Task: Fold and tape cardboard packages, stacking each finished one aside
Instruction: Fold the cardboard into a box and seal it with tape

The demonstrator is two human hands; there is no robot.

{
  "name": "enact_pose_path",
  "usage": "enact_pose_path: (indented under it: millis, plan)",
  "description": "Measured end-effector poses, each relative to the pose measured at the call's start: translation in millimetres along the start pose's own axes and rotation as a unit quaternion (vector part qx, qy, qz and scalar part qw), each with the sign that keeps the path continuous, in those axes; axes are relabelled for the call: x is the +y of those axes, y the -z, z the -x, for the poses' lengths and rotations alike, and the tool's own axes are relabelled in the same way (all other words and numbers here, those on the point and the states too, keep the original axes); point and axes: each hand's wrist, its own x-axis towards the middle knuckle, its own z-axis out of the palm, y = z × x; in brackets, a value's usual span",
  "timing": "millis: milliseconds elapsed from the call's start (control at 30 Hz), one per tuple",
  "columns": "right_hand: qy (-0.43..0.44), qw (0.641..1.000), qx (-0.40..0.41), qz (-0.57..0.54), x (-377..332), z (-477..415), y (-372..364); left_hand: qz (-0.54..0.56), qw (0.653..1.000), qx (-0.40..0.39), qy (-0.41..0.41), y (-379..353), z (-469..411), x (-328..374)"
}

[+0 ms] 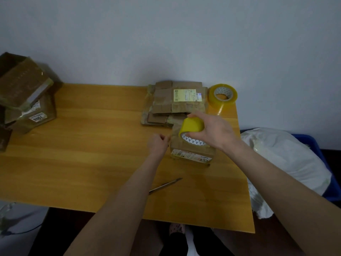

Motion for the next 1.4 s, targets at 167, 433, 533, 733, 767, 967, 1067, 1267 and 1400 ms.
enact_pose_path:
  millis: [167,433,533,733,767,967,1067,1267,1400]
  plan:
    - [0.001,0.988,-0.008,-0.155,8,6,-7,-0.073,0.997,-0.012,0.004,-3,-1,6]
    - [-0.125,0.943,0.046,-0.305,26,26,-27,0.024,0.980,-0.026,-0.198,-11,42,2]
    - [-0.142,0.911,0.059,-0.384,17,25,-32,0.061,0.982,-0.077,-0.160,-15,44,2]
    - [-0.119,0.914,0.014,-0.387,-7,4,-53,-0.084,0.962,-0.092,-0.241,26,19,-23]
    - [-0.107,0.924,0.017,-0.368,-9,0,-53,-0.101,0.955,-0.094,-0.261,28,16,-28]
    - [-0.028,0.974,0.047,-0.219,-12,-11,-40,-0.231,0.924,-0.028,-0.304,28,7,-34]
    - [-0.001,0.992,0.041,-0.121,-8,-9,-30,-0.309,0.902,-0.009,-0.300,33,10,-30]
    - [0.011,0.998,0.038,0.039,6,-8,-6,-0.376,0.883,-0.011,-0.281,34,17,-19]
    - [0.004,0.996,0.011,0.086,14,-10,5,-0.398,0.877,-0.014,-0.271,30,18,-15]
